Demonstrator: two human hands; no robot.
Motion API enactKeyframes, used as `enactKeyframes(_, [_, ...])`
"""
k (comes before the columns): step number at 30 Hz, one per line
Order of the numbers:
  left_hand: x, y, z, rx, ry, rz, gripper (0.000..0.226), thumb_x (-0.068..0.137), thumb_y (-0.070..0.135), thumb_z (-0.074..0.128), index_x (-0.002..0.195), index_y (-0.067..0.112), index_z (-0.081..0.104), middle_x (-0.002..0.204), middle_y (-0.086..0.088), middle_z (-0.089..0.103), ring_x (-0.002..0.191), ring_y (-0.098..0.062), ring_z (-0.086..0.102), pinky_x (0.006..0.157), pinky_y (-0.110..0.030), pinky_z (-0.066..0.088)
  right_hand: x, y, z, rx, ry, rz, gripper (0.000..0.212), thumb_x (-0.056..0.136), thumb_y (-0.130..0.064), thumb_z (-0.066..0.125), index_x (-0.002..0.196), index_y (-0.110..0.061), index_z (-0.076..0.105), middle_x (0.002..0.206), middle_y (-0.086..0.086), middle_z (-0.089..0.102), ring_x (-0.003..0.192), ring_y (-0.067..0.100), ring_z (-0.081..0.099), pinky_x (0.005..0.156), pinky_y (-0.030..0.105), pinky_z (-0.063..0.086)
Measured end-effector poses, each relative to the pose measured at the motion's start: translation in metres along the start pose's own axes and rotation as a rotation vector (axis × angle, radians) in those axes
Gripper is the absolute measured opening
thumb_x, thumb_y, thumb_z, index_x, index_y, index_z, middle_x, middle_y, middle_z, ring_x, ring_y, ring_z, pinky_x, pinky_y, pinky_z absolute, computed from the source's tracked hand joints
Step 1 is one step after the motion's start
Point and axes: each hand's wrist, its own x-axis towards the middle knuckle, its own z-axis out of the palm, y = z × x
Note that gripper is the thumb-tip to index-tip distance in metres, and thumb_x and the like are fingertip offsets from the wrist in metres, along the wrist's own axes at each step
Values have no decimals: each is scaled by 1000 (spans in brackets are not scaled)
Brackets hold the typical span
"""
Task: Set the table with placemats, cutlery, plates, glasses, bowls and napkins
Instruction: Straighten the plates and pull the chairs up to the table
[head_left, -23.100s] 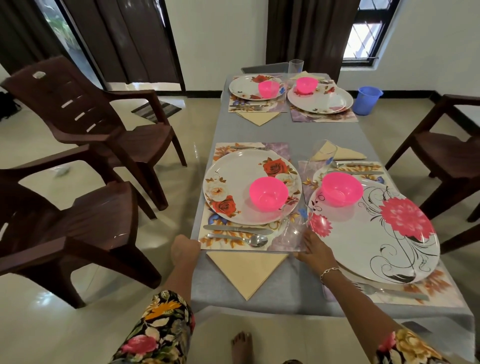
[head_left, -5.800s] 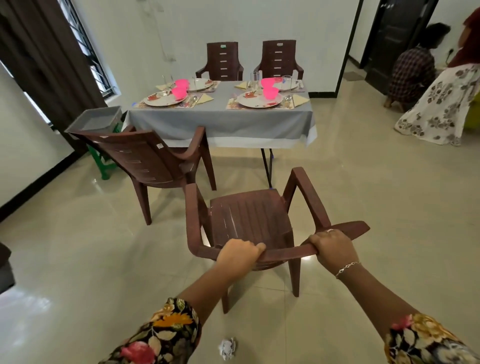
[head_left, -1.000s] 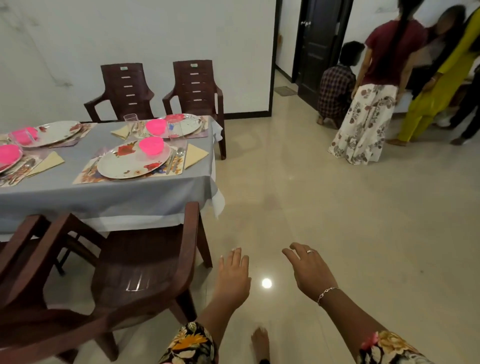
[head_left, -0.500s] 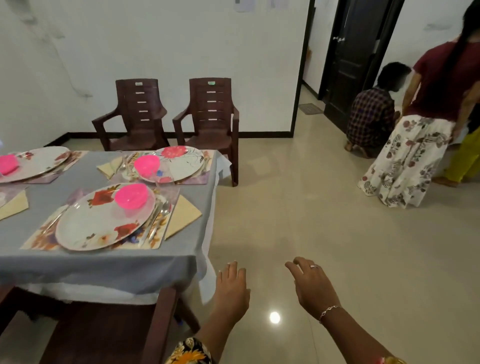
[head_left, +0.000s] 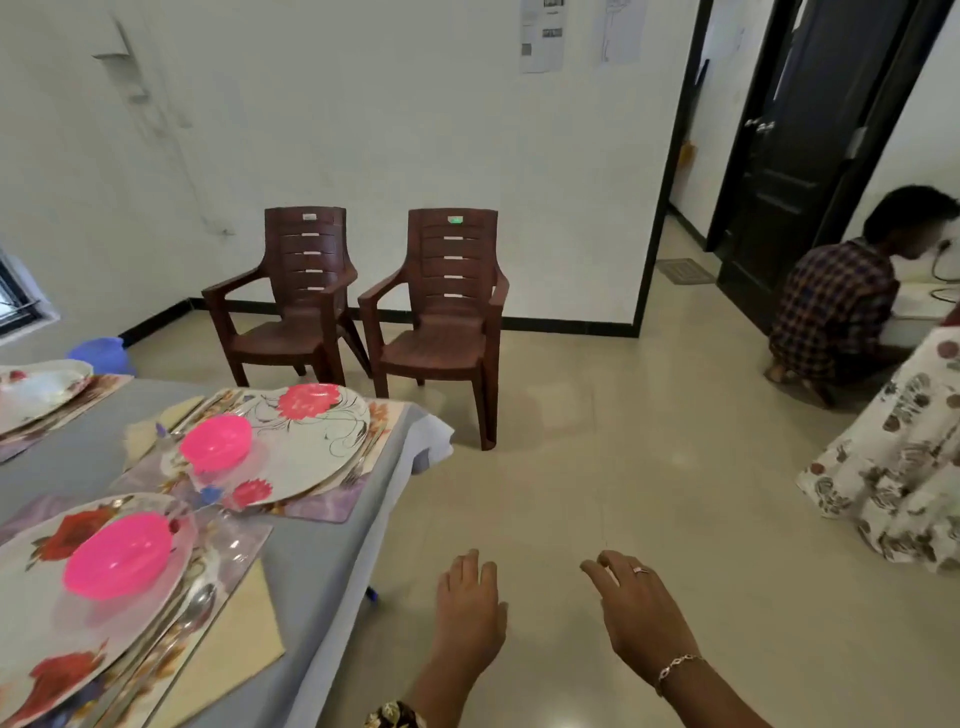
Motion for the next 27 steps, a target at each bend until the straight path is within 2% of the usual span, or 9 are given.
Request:
enactKeyframes(2, [44, 12, -3, 19, 34, -16, 59, 23, 43, 91, 73, 19, 71, 85, -5, 71, 75, -19, 70, 57, -27, 55, 35, 38, 2, -19, 6, 9, 79, 27, 2, 78, 98, -21, 51, 83, 0, 61, 64, 17, 61, 57, 22, 49])
enactKeyframes(6, [118, 25, -3, -3, 88, -64, 57, 26, 40, 92, 75, 18, 72, 87, -5, 71, 76, -19, 71, 58, -26, 55, 101, 90, 13, -52, -11, 9, 63, 32, 4, 78, 91, -15, 66, 81, 3, 60, 61, 20, 60, 52, 26, 49])
enactKeyframes(13, [261, 18, 24, -62, 115, -143, 56, 33, 32, 93, 81, 14, 71, 90, -10, 70, 80, -24, 70, 61, -30, 56, 225, 178, 64, -64, -17, -68, 65, 31, 3, 80, 92, -14, 64, 79, 3, 60, 60, 21, 59, 50, 27, 48])
enactKeyframes(17, [361, 3, 28, -137, 92, -222, 46, 72, 22, 77, 111, 3, 63, 122, -20, 57, 113, -37, 56, 91, -41, 47, 311, 234, 93, -53, -38, -129, 69, 30, 3, 78, 93, -16, 59, 78, 2, 59, 58, 21, 58, 50, 26, 48])
enactKeyframes(18, [388, 0, 27, -100, 121, -212, 48, 68, 24, 80, 108, 5, 64, 119, -18, 59, 109, -35, 59, 88, -40, 49, 335, 247, 98, -48, -40, -132, 67, 30, 3, 78, 92, -16, 61, 78, 2, 59, 58, 20, 58, 50, 26, 48])
enactKeyframes(20, [443, -7, 26, -28, 136, -175, 55, 39, 30, 92, 86, 11, 71, 92, -11, 68, 82, -27, 69, 65, -33, 56, 382, 274, 107, -45, -35, -129, 63, 31, 2, 80, 91, -15, 65, 79, 2, 60, 59, 20, 59, 51, 25, 49])
enactKeyframes(21, [469, -9, 26, -25, 124, -171, 56, 31, 32, 93, 80, 14, 71, 84, -8, 69, 75, -23, 69, 60, -29, 56, 404, 287, 112, -47, -29, -122, 62, 32, 1, 81, 90, -15, 66, 79, 2, 61, 60, 20, 59, 51, 25, 49])
enactKeyframes(24, [535, -10, 26, -6, 129, -178, 52, 33, 32, 91, 77, 16, 69, 83, -4, 68, 73, -20, 69, 59, -27, 55, 456, 322, 128, -37, -31, -89, 59, 34, 0, 82, 89, -16, 67, 77, 0, 60, 60, 18, 60, 52, 24, 49])
enactKeyframes(27, [596, -12, 34, -22, 64, -189, 45, 48, 23, 86, 87, 10, 68, 92, -10, 66, 83, -28, 67, 66, -36, 56, 498, 364, 153, -40, -50, -95, 59, 32, 0, 82, 86, -17, 67, 74, -1, 59, 57, 17, 58, 48, 24, 47])
